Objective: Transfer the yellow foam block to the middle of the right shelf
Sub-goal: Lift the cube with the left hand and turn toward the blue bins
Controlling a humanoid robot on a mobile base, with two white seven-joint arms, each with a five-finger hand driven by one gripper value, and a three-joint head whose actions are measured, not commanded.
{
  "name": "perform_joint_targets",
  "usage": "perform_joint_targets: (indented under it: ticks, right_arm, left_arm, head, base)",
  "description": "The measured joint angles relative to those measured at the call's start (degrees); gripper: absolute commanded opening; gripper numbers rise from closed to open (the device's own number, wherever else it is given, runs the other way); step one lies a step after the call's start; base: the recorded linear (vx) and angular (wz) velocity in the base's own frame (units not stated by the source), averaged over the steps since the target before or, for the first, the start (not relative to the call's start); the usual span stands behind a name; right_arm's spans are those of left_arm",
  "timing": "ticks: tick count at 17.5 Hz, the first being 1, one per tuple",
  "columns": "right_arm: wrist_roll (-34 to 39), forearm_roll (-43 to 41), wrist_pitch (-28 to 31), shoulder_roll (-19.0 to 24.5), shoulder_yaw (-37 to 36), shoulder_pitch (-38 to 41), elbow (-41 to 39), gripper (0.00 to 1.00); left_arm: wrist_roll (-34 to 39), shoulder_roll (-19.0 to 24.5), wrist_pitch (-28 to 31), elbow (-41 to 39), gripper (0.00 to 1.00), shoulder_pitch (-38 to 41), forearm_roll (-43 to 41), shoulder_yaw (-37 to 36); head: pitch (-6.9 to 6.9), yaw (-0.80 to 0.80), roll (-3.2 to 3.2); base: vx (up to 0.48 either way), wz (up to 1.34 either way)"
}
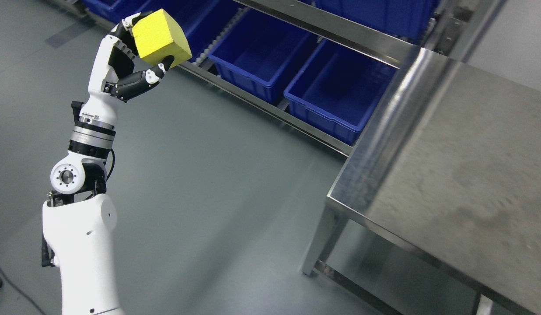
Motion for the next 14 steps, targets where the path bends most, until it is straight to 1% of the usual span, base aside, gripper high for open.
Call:
perform_joint_targets:
  ticks: [7,11,14]
  right_arm:
    - [0.0,0.0,0.0,0.0,0.0,0.0,0.0,1.0]
    - [0.0,0.0,0.0,0.0,0.0,0.0,0.0,1.0]
    - [0.0,0.0,0.0,0.0,0.0,0.0,0.0,1.0]
  left_arm:
    - [-0.2,-0.2,-1.3,-2.5,0.43,2.6,0.3,4.2]
    - [-0.4,-0.3,-1.5,-3.6,0.44,3.4,0.4,6.4]
    - [-0.6,-0.3,-4.8,-4.2,0.44,3.3,1.9,7.5]
  head:
    - [0.0,0.0,0.0]
    - [0.0,0.0,0.0]
    - [0.01,0.0,0.0]
  base:
    - [0.118,0.89]
    - [0.135,0.66]
    - [0.141,0.47]
